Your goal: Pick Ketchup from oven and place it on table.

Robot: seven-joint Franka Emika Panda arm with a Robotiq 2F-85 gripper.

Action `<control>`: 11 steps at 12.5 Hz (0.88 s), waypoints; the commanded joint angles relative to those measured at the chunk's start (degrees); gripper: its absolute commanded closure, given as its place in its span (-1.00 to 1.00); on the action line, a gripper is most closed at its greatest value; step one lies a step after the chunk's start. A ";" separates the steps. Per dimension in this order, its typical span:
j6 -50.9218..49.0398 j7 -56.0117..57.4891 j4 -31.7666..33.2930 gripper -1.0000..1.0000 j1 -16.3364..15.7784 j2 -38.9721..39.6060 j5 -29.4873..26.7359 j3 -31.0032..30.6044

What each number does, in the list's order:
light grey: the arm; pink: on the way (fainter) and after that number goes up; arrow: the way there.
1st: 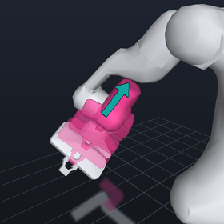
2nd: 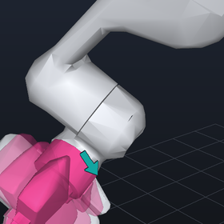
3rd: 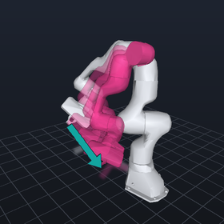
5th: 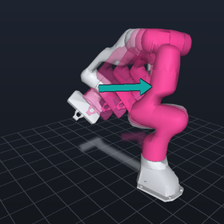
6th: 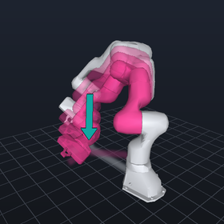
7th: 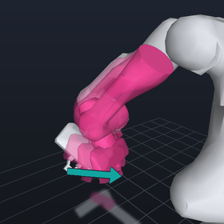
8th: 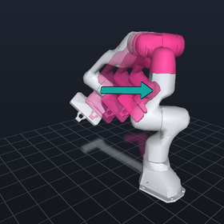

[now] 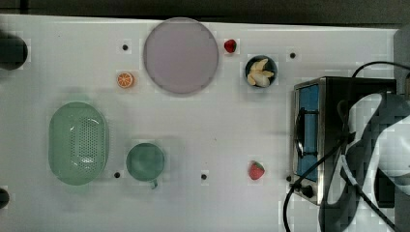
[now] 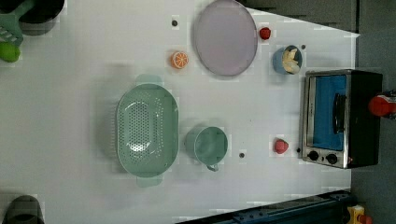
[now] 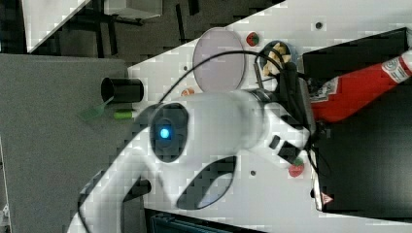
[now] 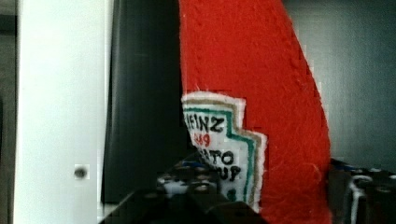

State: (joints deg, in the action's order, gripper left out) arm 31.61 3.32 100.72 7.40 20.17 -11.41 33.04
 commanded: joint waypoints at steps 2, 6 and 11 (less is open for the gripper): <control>-11.69 2.96 -7.12 -0.27 -6.40 -7.66 3.58 -0.62; -22.21 2.96 -8.47 -0.27 -11.81 -13.67 4.27 -6.00; -23.93 2.96 -5.59 -0.27 -15.16 -15.84 8.18 -15.96</control>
State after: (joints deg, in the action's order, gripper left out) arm 6.98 4.63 95.68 -6.77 2.00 -2.16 18.11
